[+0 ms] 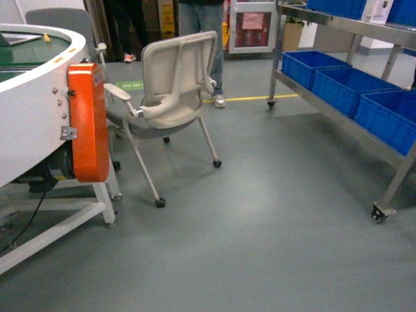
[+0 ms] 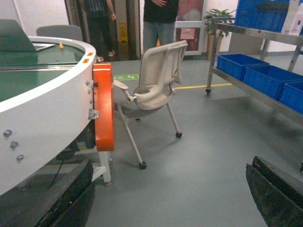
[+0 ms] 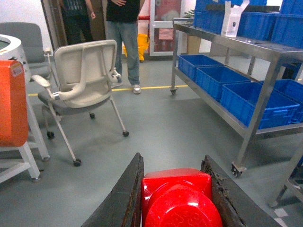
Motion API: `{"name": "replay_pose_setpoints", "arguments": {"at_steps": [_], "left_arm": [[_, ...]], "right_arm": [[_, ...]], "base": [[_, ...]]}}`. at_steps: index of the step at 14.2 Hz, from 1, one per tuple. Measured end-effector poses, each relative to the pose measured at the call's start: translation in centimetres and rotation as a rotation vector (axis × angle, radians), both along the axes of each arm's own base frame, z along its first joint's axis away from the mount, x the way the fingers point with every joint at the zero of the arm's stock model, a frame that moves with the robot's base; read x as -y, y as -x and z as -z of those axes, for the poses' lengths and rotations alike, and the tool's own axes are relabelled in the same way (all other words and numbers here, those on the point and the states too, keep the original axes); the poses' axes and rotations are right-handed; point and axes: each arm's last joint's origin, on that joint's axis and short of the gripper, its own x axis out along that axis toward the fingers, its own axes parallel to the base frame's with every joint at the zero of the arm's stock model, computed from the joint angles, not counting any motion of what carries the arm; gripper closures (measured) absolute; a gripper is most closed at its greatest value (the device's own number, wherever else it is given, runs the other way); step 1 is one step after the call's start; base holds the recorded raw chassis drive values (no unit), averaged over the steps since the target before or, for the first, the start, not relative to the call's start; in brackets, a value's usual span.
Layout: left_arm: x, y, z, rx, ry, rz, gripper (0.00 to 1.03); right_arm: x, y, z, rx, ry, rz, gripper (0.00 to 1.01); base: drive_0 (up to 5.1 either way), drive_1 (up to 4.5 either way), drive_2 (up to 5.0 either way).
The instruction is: Pick red block from blue box to shelf
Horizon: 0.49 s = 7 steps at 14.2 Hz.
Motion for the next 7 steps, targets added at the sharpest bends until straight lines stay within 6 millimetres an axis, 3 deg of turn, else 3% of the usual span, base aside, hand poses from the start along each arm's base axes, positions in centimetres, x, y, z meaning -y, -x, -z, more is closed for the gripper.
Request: {"name": "replay_pose_setpoints", "arguments": {"at_steps": [3,4,7], "left_arm": [[0.0,0.0,0.0,0.0,0.0,0.0,0.05],[0.0,0.0,0.0,0.0,0.0,0.0,0.13],[0.0,0.0,0.0,0.0,0.0,0.0,0.58]], "right_arm": [[0.0,0.0,0.0,0.0,0.0,0.0,0.73],[0.0,0.0,0.0,0.0,0.0,0.0,0.73],[0.0,0.0,0.0,0.0,0.0,0.0,0.73]], "base": [[-1.6,-1.59,-1.6],[-1.6,-1.59,-1.6],[-1.6,-1.59,-1.6]]}}
